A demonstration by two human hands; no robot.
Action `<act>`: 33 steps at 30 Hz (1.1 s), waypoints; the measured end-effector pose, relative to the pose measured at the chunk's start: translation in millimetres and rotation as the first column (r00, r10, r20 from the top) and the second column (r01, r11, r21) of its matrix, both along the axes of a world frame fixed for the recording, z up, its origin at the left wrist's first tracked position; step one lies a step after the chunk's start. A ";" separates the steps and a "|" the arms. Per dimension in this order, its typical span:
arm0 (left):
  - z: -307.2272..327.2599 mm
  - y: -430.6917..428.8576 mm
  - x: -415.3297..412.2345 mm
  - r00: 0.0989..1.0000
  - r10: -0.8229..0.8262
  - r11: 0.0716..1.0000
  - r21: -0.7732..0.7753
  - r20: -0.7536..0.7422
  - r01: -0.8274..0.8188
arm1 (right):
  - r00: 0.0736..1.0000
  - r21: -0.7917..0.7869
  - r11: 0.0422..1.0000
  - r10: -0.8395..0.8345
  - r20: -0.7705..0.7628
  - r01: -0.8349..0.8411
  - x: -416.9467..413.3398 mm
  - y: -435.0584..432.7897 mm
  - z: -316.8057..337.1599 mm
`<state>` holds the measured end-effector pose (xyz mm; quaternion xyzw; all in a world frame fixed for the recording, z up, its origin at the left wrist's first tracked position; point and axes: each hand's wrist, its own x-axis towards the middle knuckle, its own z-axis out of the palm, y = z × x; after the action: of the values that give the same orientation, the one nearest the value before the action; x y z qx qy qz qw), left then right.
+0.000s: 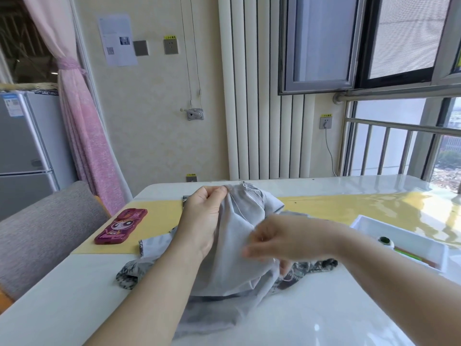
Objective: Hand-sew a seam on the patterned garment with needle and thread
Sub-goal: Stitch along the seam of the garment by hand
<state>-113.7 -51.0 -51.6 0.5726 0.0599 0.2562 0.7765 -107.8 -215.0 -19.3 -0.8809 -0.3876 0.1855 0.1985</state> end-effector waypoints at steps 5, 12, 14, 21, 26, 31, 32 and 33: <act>-2.0 -1.9 -1.9 1.000 -0.020 0.999 0.044 0.004 0.019 | 0.958 0.554 0.823 -0.244 0.148 0.124 4.4 12.0 9.5; -6.1 0.1 -4.8 0.999 -0.036 0.988 0.154 0.025 0.031 | 0.901 0.614 0.780 -0.342 0.265 0.115 16.1 30.4 -5.4; -6.6 1.6 -5.1 0.999 -0.046 0.985 0.166 0.022 0.042 | 0.903 0.609 0.785 -0.338 0.266 0.114 19.5 32.1 -7.7; -7.6 11.0 0.8 1.000 -0.015 0.995 0.096 -0.003 0.015 | 0.992 0.733 0.679 -0.070 0.101 -0.027 12.1 8.0 3.5; -6.4 10.4 4.5 1.000 -0.013 0.999 0.041 -0.028 0.014 | 0.978 0.959 0.284 0.192 -0.078 0.021 7.2 8.7 15.5; -7.1 10.5 6.1 0.998 -0.017 0.998 0.051 -0.053 0.020 | 0.706 0.962 0.172 0.653 -0.274 0.215 1.7 9.5 23.9; -6.5 10.9 5.9 0.998 -0.014 0.998 0.053 -0.057 0.017 | 0.570 0.937 0.232 0.746 -0.345 0.263 2.3 7.8 23.6; -5.9 11.4 5.6 0.998 -0.007 0.999 0.046 -0.061 0.010 | 0.440 0.903 0.338 0.791 -0.425 0.265 3.2 6.1 22.6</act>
<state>-108.1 -39.6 -57.5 0.5984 0.0751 0.2366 0.7618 -104.6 -209.0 3.3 -0.3017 -0.4334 0.3836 0.7576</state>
